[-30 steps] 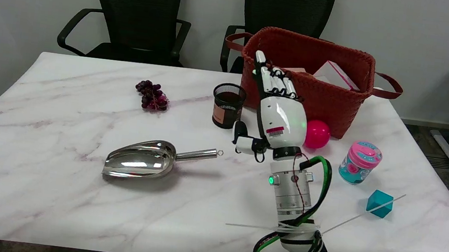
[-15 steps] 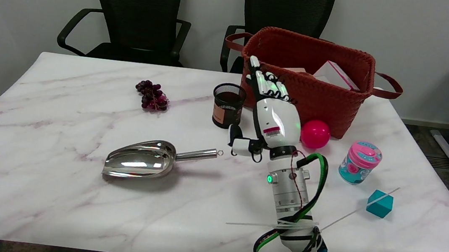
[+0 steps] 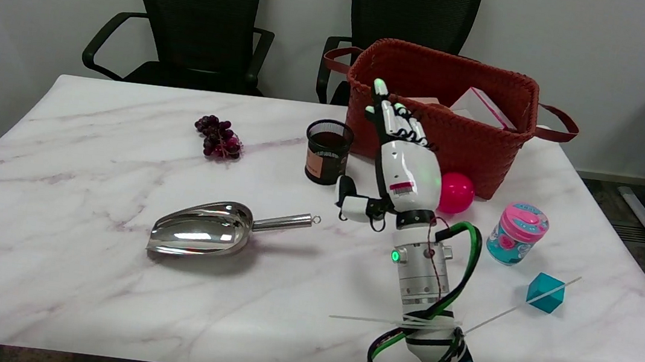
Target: Pick up the pink gum jar.
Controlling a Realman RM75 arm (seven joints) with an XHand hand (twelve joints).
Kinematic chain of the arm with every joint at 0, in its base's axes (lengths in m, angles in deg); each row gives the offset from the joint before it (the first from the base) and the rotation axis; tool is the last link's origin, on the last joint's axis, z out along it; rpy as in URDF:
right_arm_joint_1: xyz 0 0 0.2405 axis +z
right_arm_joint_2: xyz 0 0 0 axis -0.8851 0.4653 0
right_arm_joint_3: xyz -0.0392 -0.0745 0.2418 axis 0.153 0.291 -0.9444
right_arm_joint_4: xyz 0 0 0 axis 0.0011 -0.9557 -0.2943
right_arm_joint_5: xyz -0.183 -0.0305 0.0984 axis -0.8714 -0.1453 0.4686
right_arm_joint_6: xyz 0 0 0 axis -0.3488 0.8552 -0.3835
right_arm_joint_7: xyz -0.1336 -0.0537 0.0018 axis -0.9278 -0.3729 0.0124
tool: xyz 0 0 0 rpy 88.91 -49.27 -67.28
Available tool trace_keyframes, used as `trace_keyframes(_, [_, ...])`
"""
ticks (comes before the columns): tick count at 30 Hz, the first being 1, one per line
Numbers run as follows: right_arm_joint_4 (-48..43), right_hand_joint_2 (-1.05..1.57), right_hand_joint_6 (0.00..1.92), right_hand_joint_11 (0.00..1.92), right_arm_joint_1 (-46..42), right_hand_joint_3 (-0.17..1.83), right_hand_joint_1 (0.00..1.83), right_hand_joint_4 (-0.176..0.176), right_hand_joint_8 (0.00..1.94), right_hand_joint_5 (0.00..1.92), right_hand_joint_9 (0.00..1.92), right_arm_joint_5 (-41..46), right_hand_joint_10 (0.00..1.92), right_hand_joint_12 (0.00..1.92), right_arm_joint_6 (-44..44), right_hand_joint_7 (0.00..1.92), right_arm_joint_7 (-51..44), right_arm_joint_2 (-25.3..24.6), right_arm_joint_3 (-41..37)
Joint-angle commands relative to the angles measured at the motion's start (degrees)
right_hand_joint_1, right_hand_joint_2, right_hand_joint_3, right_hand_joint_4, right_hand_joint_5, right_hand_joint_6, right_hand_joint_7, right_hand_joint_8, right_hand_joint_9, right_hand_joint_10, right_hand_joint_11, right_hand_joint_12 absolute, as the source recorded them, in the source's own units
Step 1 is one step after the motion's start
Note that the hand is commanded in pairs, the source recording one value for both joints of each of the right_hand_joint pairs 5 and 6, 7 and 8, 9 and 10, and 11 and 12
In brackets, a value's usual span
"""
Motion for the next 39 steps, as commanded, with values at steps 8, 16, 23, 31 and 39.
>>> trace_keyframes(8, [-0.89, 0.45, 0.06, 0.26, -1.69, 1.10, 1.29, 0.000, 0.43, 0.06, 0.37, 5.97, 0.37, 0.26, 17.18, 0.43, 13.26, 0.66, 3.82])
trace_keyframes(16, [-5.24, 0.37, 0.07, 0.20, -4.39, 1.14, 1.28, 0.000, 0.42, 0.07, 0.37, 11.41, 0.37, 0.20, 23.61, 0.42, 13.61, 3.63, 4.54])
trace_keyframes(23, [-10.25, 0.31, 0.07, 0.20, -7.39, 1.17, 1.27, 0.000, 0.38, 0.07, 0.38, 15.10, 0.38, 0.20, 27.60, 0.38, 13.61, 5.91, 3.98])
trace_keyframes(31, [-14.31, 0.22, 0.07, 0.20, -10.56, 1.18, 1.25, 0.000, 0.33, 0.07, 0.38, 19.19, 0.38, 0.20, 33.83, 0.33, 13.61, 7.87, 2.88])
trace_keyframes(39, [-18.25, 0.05, 0.01, 0.17, -12.79, 1.16, 1.22, 0.000, 0.33, 0.01, 0.37, 24.82, 0.37, 0.17, 34.52, 0.33, 16.88, 9.46, 1.55])
